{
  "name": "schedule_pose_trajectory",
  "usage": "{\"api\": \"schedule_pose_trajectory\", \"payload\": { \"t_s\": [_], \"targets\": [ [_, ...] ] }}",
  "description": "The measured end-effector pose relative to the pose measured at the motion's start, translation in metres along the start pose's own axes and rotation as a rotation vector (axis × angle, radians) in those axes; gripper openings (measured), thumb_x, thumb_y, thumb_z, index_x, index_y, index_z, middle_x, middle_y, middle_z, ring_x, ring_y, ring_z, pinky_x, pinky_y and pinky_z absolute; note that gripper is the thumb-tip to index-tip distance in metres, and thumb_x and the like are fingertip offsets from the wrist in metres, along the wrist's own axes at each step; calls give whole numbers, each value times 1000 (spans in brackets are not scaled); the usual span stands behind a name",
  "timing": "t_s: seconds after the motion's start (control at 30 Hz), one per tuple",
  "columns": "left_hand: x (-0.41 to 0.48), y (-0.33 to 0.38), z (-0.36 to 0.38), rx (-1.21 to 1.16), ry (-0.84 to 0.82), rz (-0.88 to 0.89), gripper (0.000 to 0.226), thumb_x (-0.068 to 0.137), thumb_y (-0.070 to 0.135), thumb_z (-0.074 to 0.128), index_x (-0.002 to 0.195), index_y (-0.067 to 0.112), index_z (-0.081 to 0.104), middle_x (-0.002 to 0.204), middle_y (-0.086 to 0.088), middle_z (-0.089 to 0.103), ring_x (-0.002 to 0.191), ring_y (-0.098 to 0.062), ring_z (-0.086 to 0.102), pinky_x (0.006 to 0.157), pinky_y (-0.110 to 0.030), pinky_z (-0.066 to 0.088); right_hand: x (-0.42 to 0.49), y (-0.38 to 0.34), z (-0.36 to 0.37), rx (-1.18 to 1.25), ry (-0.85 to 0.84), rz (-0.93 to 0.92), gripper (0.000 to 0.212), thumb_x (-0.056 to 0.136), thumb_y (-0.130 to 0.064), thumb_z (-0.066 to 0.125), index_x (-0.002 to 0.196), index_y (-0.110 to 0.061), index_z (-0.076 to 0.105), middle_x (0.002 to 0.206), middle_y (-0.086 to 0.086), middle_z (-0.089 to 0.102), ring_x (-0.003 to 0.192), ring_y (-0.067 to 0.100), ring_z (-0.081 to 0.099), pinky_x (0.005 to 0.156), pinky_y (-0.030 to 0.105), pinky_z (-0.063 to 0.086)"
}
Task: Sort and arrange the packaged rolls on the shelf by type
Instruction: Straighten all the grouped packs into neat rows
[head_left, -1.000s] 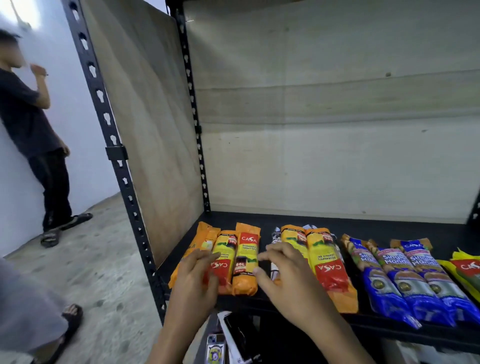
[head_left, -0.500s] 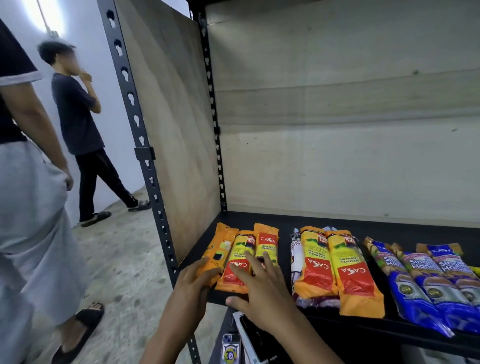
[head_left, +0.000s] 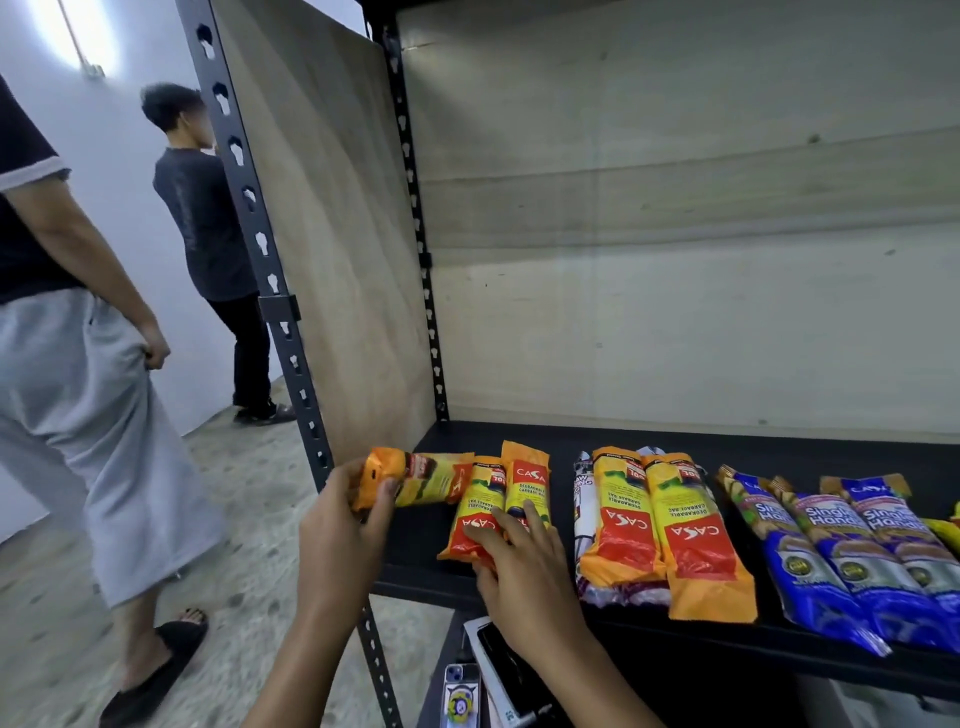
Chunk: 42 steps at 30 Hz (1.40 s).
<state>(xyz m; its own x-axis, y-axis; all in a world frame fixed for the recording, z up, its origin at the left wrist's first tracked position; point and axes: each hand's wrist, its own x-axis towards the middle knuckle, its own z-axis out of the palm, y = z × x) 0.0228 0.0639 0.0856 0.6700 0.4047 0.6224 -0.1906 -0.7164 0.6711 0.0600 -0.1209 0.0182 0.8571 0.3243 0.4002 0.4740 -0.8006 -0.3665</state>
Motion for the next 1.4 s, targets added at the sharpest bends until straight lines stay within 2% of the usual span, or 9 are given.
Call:
{"api": "schedule_pose_trajectory", "payload": {
  "t_s": [0.17,0.33,0.47,0.63,0.8,1.0,1.1,1.23,1.4],
  "targets": [
    [7,11,1,-24,73,-134,24,88,29,73,97,21,52,84,13,59,74,-3,59,55,-16,38,-3,-1,-2,24,-8,9,42,96,-39,49,138,-41,48,158,-6,36,153,29,10,122,52,15],
    [-2,-6,11,124,-2,-126,45,88,28,67,129,25,47,96,1,57,81,-19,58,64,-36,49,-3,-1,-9,7,-74,18,50,97,-41,51,145,-42,37,162,-8,24,153,28,0,123,52,4],
    [-9,-15,20,243,-58,-135,16,89,33,65,95,26,53,75,3,56,65,-13,53,51,-34,45,-1,-4,-11,-13,-106,17,53,97,-41,51,146,-45,32,164,-9,19,154,28,-4,122,53,2],
    [-21,-32,32,325,-189,-107,16,95,37,56,104,30,45,76,2,63,55,-12,52,41,-23,35,-1,-5,-6,-19,-118,46,67,96,-46,50,153,-44,14,165,-12,11,153,24,-8,120,55,14],
    [-20,-44,45,399,-196,-45,23,98,44,48,112,25,50,103,-7,61,83,-27,61,59,-32,42,-3,-5,-11,47,-122,65,81,92,-54,58,156,-37,11,166,-5,-2,154,23,-5,122,44,22],
    [-21,-47,47,592,-223,-27,37,98,54,43,111,24,60,111,-2,60,100,-22,60,74,-32,49,3,-4,-15,-54,-163,37,87,89,-61,56,156,-34,9,166,-5,-12,153,27,-12,121,54,4],
    [-23,-49,45,568,-191,-14,37,95,53,49,113,24,63,111,-2,60,101,-23,58,70,-31,47,8,-6,-6,-181,-112,-59,74,89,-55,60,152,-34,29,167,-3,10,154,29,-3,117,57,-4],
    [-28,-60,46,465,-161,77,33,92,48,59,114,24,64,110,1,61,95,-20,57,68,-28,46,12,-8,-3,-245,-59,-70,53,67,-54,81,114,-31,72,123,-4,69,121,24,61,103,50,44],
    [-32,-65,47,326,-82,179,27,95,33,58,120,24,63,123,5,57,111,-17,52,86,-34,50,27,-21,-26,-153,42,-193,28,98,-34,50,114,-21,69,116,-1,61,104,16,58,78,28,51]
  ]
}}
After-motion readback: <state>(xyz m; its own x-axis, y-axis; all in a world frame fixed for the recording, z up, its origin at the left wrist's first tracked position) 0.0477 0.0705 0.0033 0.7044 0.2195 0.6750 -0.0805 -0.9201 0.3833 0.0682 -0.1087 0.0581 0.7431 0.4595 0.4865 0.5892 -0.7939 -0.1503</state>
